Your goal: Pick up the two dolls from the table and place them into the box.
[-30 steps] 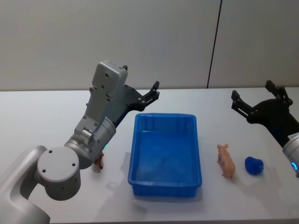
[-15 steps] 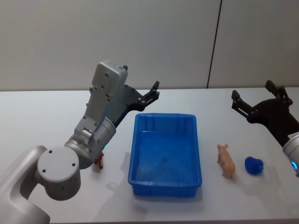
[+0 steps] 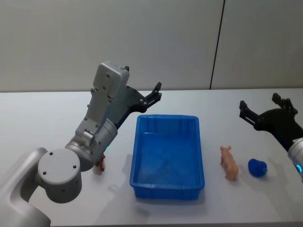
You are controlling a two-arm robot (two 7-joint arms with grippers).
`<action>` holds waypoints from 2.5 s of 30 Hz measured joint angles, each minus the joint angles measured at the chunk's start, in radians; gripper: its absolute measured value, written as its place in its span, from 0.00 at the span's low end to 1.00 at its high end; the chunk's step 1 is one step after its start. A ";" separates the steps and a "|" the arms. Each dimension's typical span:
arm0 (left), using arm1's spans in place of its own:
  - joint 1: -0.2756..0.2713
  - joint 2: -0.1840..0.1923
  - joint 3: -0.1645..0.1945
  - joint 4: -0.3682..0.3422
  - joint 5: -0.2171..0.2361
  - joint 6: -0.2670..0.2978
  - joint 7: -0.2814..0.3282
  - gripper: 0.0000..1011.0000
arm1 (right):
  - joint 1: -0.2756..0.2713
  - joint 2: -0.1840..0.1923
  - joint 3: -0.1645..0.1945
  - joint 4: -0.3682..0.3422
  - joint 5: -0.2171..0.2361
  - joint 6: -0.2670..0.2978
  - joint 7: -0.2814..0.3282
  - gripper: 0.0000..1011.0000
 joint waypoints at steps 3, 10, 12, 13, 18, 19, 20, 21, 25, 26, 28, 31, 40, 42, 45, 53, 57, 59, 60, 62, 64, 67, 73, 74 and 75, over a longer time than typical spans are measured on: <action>0.000 0.000 0.000 0.000 0.000 0.000 0.000 0.99 | 0.007 -0.001 0.003 0.023 0.003 0.021 -0.005 0.99; 0.000 0.000 0.000 0.000 0.000 0.000 0.000 0.99 | 0.016 -0.001 0.010 0.075 0.005 0.068 -0.016 0.99; 0.000 0.000 0.000 0.000 0.000 0.000 0.000 0.99 | 0.017 -0.001 0.012 0.085 0.005 0.080 -0.019 0.99; 0.000 0.000 0.000 0.000 0.000 0.000 0.000 0.99 | 0.017 0.000 0.013 0.096 0.005 0.090 -0.021 0.99; 0.000 0.000 0.000 0.000 0.000 0.000 0.000 0.99 | 0.015 0.003 0.016 0.124 0.005 0.119 -0.027 0.99; 0.000 0.000 0.000 0.000 0.000 0.000 0.000 0.99 | 0.014 0.003 0.017 0.127 0.005 0.123 -0.028 0.99; 0.000 0.000 0.000 0.000 0.000 0.000 0.000 0.99 | 0.012 0.004 0.017 0.135 0.005 0.133 -0.029 0.99; 0.000 0.000 0.000 0.000 0.000 0.000 0.000 0.99 | 0.011 0.005 0.018 0.141 0.004 0.138 -0.030 0.99; 0.000 0.000 0.000 0.000 0.000 0.000 0.000 0.99 | 0.004 0.008 0.020 0.163 0.003 0.160 -0.031 0.99; 0.000 0.000 0.000 0.000 0.000 0.000 0.000 0.99 | 0.003 0.009 0.020 0.167 0.003 0.164 -0.031 0.99; 0.000 0.000 0.000 0.000 0.000 0.000 0.000 0.99 | 0.000 0.010 0.021 0.176 0.003 0.170 -0.030 0.99; 0.000 0.000 0.000 0.000 0.000 0.000 0.000 0.99 | -0.001 0.011 0.021 0.195 0.000 0.178 -0.024 0.99; 0.000 0.000 0.000 0.000 0.000 0.000 0.000 0.99 | 0.009 0.009 0.021 0.274 -0.014 0.170 0.014 0.99; 0.000 0.000 0.000 0.000 0.000 0.000 0.000 0.99 | 0.014 0.008 0.020 0.288 -0.016 0.165 0.022 0.99; 0.000 0.000 0.000 0.000 0.000 0.000 0.000 0.99 | 0.026 0.004 0.018 0.326 -0.024 0.152 0.044 0.99; 0.000 0.000 0.000 0.000 0.000 0.000 0.000 0.99 | 0.059 -0.008 0.010 0.406 -0.041 0.118 0.092 0.99; 0.000 0.000 0.000 0.000 0.000 0.000 0.000 0.99 | 0.075 -0.014 0.005 0.442 -0.050 0.100 0.114 0.99; 0.000 0.000 0.000 0.000 0.000 0.000 0.000 0.99 | 0.084 -0.018 0.003 0.460 -0.055 0.089 0.125 0.99; 0.000 0.000 0.000 0.000 0.000 0.000 0.000 0.99 | 0.086 -0.019 0.002 0.466 -0.057 0.084 0.129 0.99; 0.000 0.000 0.000 0.000 0.000 0.000 0.000 0.99 | 0.095 -0.024 -0.001 0.482 -0.062 0.075 0.139 0.99; 0.000 0.000 0.000 0.000 0.000 0.000 0.000 0.99 | 0.101 -0.027 -0.004 0.499 -0.069 0.067 0.147 0.98; 0.000 0.000 0.000 0.000 0.000 0.000 0.000 0.99 | 0.108 -0.031 -0.007 0.513 -0.074 0.057 0.153 0.94; 0.000 0.000 0.000 0.000 0.000 0.000 0.000 0.99 | 0.121 -0.038 -0.014 0.540 -0.088 0.031 0.167 0.78; 0.000 0.000 0.000 0.000 0.000 0.000 0.000 0.99 | 0.123 -0.039 -0.016 0.544 -0.092 0.024 0.170 0.75; 0.000 0.000 0.000 0.000 0.000 0.000 0.000 0.99 | 0.123 -0.039 -0.016 0.544 -0.092 0.024 0.170 0.75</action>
